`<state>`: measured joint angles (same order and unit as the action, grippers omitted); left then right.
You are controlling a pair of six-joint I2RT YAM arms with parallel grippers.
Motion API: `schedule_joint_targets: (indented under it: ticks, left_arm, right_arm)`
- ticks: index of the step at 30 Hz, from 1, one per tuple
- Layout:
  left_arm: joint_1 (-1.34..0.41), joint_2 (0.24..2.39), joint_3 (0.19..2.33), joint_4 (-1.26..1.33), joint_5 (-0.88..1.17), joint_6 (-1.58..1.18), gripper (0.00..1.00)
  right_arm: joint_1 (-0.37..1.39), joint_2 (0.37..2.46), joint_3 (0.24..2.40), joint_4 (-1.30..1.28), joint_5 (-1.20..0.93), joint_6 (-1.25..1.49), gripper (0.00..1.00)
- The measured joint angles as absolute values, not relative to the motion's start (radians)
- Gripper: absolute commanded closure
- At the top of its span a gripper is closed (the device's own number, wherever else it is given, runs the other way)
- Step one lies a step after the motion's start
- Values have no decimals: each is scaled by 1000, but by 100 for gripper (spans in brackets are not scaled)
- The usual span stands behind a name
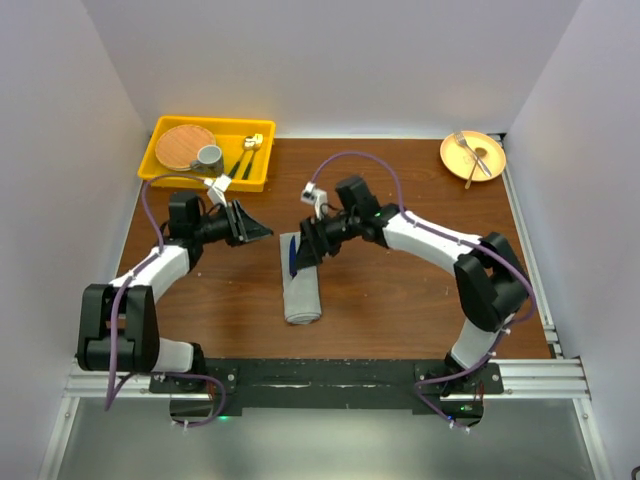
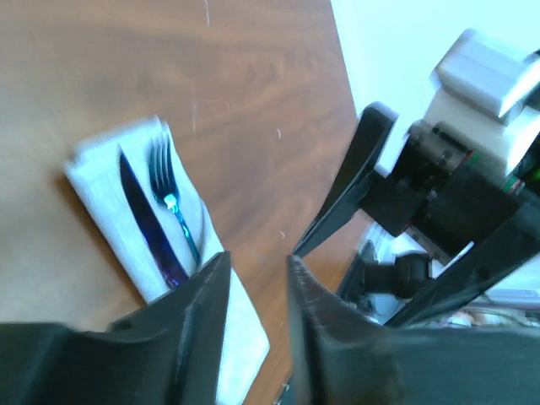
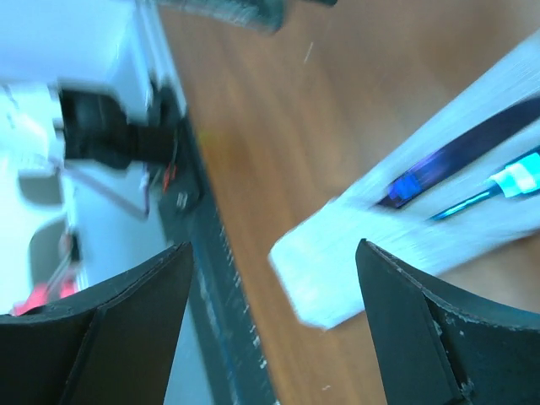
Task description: Fold the napkin into a case and place the utensils inside
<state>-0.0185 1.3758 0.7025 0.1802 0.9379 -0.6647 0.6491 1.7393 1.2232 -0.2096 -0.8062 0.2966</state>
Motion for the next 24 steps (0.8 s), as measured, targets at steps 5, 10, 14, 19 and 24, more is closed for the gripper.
schedule_joint_targets:
  ticks: [5,10,14,19,24]
  left_arm:
    - [-83,1451,649,203,962,-690,89]
    - [-147,1551,649,229,961,-698,91]
    - [-164,1625,650,263,960,-704,92]
    - [-165,1717,677,268,954,-704,92]
    - [-165,1764,739,245,950,-678,89]
  right_arm:
    - [707,1801,1179,-178,-829,312,39]
    - [704,1884,1164,-105,-830,351,50]
    - [704,1943,1164,-68,-833,373,52]
    - [704,2002,1164,-47,-834,384,53]
    - [693,2017,1179,-50,-855,384,43]
